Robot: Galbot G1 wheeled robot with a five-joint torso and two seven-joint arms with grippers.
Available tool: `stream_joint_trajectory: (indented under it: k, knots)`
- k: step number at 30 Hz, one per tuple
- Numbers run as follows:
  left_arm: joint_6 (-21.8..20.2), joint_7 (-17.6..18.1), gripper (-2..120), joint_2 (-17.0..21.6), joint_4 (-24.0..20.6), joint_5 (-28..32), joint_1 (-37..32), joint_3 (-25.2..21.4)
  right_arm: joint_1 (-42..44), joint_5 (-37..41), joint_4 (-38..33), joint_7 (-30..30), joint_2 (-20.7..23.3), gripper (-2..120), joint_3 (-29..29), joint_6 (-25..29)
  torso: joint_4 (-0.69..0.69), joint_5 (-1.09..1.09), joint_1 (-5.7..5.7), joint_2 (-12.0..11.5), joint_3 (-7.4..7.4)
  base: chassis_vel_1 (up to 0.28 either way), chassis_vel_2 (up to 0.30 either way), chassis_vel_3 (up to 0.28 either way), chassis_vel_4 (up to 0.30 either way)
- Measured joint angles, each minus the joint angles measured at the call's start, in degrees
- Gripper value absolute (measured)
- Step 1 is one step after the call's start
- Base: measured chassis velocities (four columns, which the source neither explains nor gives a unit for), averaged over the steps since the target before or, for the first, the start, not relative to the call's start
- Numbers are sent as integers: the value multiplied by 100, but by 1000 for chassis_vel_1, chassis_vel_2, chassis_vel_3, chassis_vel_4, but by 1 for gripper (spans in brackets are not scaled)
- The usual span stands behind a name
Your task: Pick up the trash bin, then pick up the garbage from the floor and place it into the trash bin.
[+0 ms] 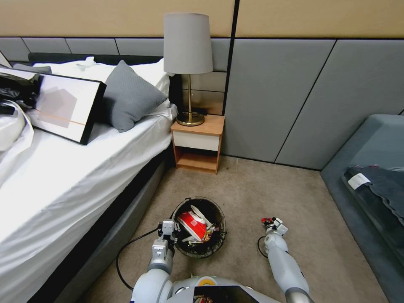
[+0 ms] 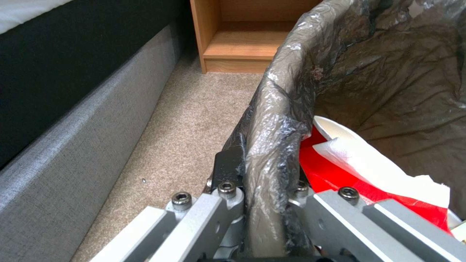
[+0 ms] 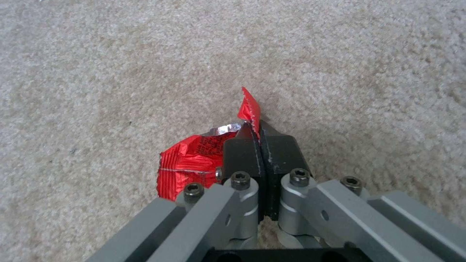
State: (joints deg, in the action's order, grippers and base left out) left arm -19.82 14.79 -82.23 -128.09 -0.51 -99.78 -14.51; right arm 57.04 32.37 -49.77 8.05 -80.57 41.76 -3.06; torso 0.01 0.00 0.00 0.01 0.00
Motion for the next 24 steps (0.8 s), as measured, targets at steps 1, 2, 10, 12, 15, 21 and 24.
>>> stream_joint_trajectory:
  k: [1, 2, 10, 12, 15, 21, 24]
  knots:
    - [0, 0, 2, 0, -12, 2, 1, 0, 9, -5, -25, 0, -2, 0, -2, 4, 0, 0, 0, 0, 0, 0, 0, 0, 0]
    - [0, 0, 2, -1, -15, 2, 3, 0, 15, -7, -44, 0, -3, 0, -7, 5, -1, 1, 0, 0, 1, 0, 0, 0, 0]
    - [0, 0, 2, -10, -20, 4, 14, -4, 70, -16, -174, -13, -13, 0, -30, 39, 2, 8, 0, -1, 1, 0, 0, 0, 0]
    - [0, 0, 2, -11, -20, 5, 14, -4, 81, -18, -190, -13, -13, 0, -31, 44, 2, 8, 0, -1, 1, 0, 0, 0, 0]
    - [0, -2, 2, -15, -25, 8, 18, -6, 257, -39, -576, -30, -45, 0, -64, 135, 4, 20, 2, -2, 2, 0, 0, 0, 0]
    - [0, -4, 2, -20, -18, 11, 31, -11, 842, -162, -2153, -220, -103, 0, -111, 573, 0, 7, 2, -1, 1, 0, 0, 0, 0]
    - [-1, -7, 2, -13, -3, 11, 37, -5, 1189, -417, -2909, -615, -101, 0, -238, 1224, -1, -3, 1, -1, 1, 0, 0, 0, 0]
